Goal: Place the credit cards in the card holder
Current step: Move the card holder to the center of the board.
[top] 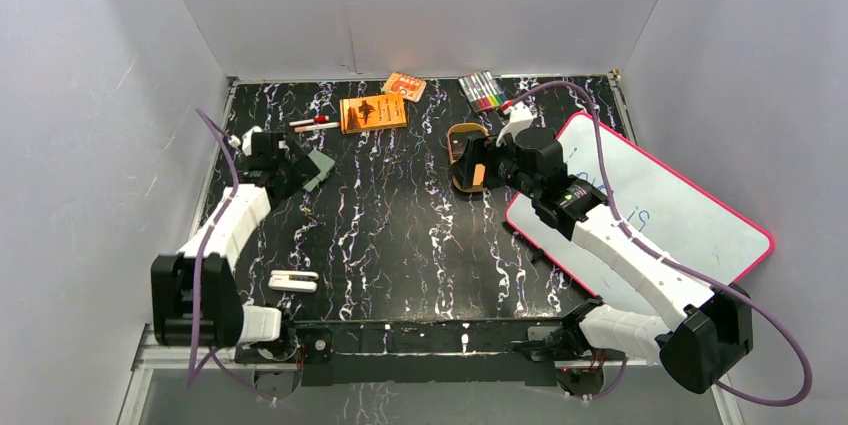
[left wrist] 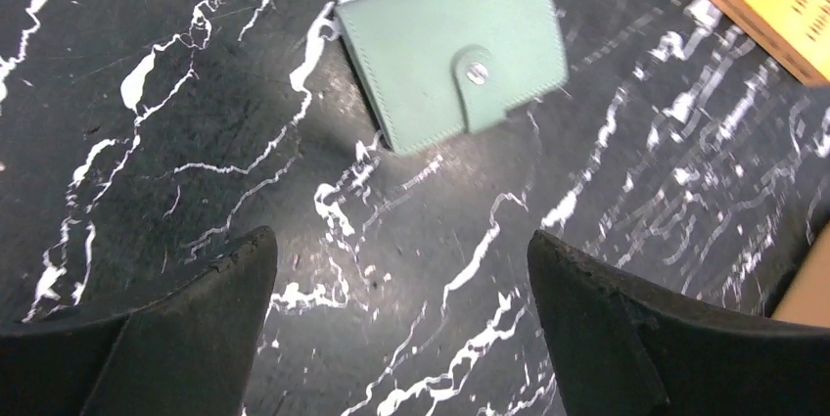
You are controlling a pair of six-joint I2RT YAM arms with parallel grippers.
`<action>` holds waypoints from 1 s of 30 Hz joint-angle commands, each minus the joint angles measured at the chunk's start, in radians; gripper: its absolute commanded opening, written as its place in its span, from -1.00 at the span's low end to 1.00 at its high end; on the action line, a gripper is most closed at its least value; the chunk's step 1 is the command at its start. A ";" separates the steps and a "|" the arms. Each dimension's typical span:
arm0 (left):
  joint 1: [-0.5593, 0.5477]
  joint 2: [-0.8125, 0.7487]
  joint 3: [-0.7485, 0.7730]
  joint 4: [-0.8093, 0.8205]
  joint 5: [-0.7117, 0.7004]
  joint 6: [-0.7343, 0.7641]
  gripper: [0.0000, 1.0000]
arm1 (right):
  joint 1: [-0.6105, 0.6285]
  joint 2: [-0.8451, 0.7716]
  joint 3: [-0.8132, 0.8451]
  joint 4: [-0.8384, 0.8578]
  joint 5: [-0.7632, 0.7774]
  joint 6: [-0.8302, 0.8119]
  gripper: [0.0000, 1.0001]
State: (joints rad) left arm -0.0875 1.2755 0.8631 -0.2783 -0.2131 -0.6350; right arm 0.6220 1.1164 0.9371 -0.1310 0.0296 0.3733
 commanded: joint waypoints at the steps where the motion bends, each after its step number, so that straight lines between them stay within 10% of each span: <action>1: 0.085 0.128 0.081 0.051 0.179 -0.089 0.90 | 0.000 -0.003 -0.010 0.069 -0.075 0.056 0.89; 18: 0.241 0.578 0.345 0.153 0.213 -0.035 0.91 | 0.002 -0.043 -0.040 0.075 -0.109 0.065 0.89; 30: 0.230 0.542 0.225 0.188 0.433 -0.040 0.63 | 0.002 -0.057 -0.052 0.073 -0.116 0.076 0.89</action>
State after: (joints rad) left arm 0.1482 1.8690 1.1599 -0.0650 0.1257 -0.6804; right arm 0.6220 1.0863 0.8856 -0.1024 -0.0746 0.4408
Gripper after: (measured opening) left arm 0.845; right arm 0.942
